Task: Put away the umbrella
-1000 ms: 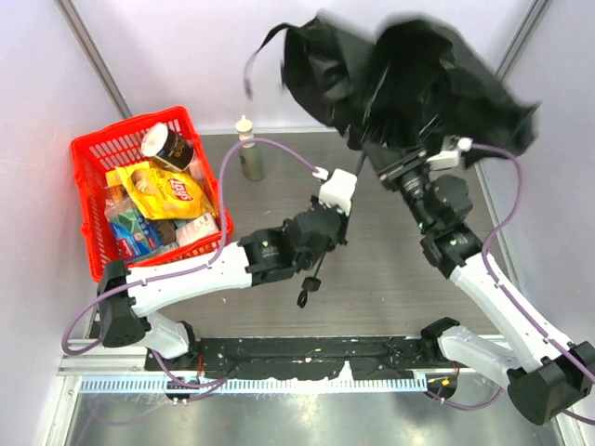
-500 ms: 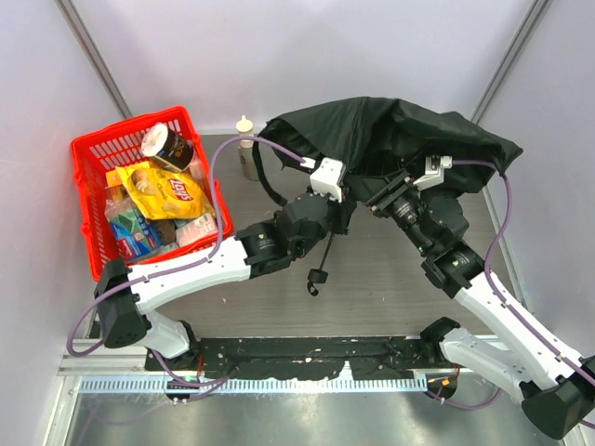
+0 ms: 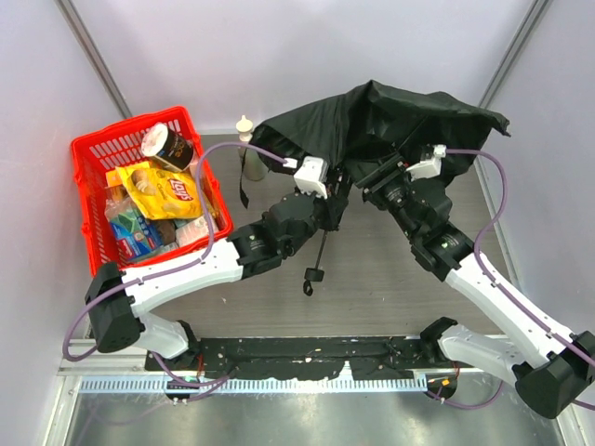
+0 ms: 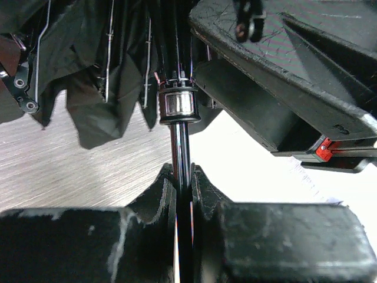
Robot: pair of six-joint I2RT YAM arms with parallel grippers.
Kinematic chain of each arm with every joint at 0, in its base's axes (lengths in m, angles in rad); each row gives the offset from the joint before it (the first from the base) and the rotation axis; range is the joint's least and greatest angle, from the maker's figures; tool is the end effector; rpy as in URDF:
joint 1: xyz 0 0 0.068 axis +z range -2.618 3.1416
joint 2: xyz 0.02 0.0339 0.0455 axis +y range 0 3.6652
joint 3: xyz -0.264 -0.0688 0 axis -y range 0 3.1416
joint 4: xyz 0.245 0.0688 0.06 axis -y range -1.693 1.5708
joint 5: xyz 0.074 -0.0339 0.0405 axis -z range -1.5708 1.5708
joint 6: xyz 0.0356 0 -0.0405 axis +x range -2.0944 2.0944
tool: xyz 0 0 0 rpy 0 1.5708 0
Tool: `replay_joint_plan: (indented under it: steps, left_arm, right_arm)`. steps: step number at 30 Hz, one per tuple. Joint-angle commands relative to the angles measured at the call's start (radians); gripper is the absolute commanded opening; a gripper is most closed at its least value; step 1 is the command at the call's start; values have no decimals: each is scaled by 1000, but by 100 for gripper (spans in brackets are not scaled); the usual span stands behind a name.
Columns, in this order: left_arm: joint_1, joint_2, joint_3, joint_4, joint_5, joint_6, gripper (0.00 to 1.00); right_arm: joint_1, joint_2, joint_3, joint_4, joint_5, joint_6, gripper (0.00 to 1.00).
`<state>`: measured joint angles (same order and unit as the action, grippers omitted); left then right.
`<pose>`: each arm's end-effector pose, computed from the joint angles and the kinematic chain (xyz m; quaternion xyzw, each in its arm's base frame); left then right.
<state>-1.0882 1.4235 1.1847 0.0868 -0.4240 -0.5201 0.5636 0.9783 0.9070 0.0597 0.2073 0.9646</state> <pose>0.1702 -0.2932 0.3589 0.0763 0.7505 -0.3479 0.5567 0.1984 0.1167 0.3736 0.2122 0.6787 0.4307 0.5558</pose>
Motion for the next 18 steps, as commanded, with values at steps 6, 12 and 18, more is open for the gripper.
replay_joint_plan:
  steps: [6,12,18]
  left_arm:
    - [-1,-49,32,74,247,78,0]
    - [17,-5,90,16,378,77,0]
    - [17,-12,98,2,415,115,0]
  right_arm:
    - [-8,46,23,192,-132,-43,62]
    - [-10,46,-2,210,-218,-30,58]
    - [-13,54,-36,255,-210,-12,34]
